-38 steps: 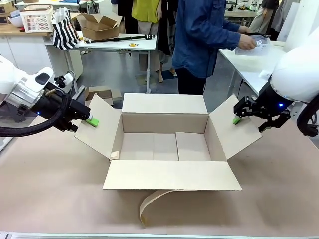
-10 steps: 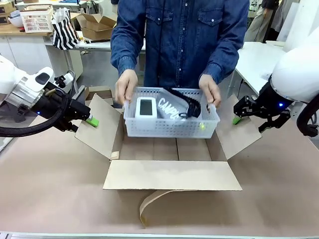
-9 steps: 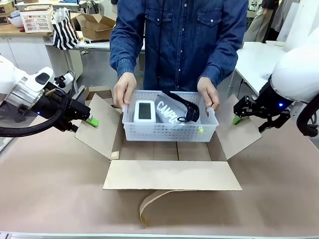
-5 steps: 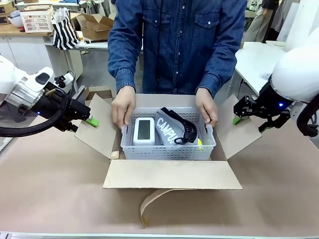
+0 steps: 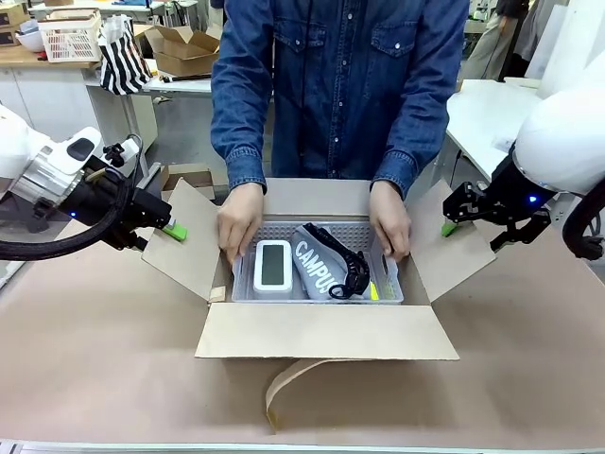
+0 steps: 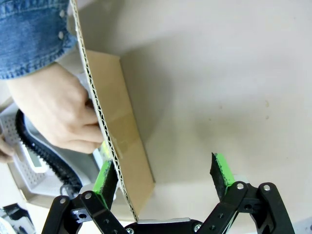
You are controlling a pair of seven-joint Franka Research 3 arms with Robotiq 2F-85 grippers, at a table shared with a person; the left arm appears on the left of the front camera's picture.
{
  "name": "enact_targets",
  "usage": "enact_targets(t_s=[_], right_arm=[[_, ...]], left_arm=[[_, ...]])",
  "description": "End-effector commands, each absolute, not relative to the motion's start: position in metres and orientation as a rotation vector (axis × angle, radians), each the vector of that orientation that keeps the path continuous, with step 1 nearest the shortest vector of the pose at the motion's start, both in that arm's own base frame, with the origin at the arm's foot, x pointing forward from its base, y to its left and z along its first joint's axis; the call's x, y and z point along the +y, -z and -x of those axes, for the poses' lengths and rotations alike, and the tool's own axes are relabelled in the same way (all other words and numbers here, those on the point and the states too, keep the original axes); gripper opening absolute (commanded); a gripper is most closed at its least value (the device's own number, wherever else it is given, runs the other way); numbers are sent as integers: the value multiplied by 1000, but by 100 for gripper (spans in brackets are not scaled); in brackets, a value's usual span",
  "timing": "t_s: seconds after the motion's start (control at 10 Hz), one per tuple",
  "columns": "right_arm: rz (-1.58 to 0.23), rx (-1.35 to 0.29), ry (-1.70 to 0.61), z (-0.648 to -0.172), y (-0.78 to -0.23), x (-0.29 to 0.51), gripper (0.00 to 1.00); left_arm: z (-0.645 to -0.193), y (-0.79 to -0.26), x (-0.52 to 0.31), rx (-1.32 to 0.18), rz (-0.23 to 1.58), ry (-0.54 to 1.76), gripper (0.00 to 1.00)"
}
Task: Pack the gift set into the box.
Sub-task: Lift both hands away from the flaps of the Package Box.
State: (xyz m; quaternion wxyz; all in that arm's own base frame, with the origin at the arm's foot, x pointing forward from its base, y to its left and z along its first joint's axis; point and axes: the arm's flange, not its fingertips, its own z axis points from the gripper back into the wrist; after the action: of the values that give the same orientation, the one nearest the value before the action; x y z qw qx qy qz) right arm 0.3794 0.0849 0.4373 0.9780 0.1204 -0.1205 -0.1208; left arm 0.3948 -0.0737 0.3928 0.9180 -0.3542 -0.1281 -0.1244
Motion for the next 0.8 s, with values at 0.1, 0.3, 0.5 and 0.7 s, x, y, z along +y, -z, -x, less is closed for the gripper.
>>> enact_targets(t_s=[0.1,0.3,0.5,0.7], right_arm=[[-229,-243,259,-378,-439,85,100],[-229,-243,259,-378,-439,85,100],[-229,-243,259,-378,-439,85,100],[-229,-243,259,-378,-439,85,100]], left_arm=[[-393,-393,-73,-267,737,273,100],[-393,-393,-73,-267,737,273,100],[-393,-393,-73,-267,737,273,100],[-393,-393,-73,-267,737,273,100]])
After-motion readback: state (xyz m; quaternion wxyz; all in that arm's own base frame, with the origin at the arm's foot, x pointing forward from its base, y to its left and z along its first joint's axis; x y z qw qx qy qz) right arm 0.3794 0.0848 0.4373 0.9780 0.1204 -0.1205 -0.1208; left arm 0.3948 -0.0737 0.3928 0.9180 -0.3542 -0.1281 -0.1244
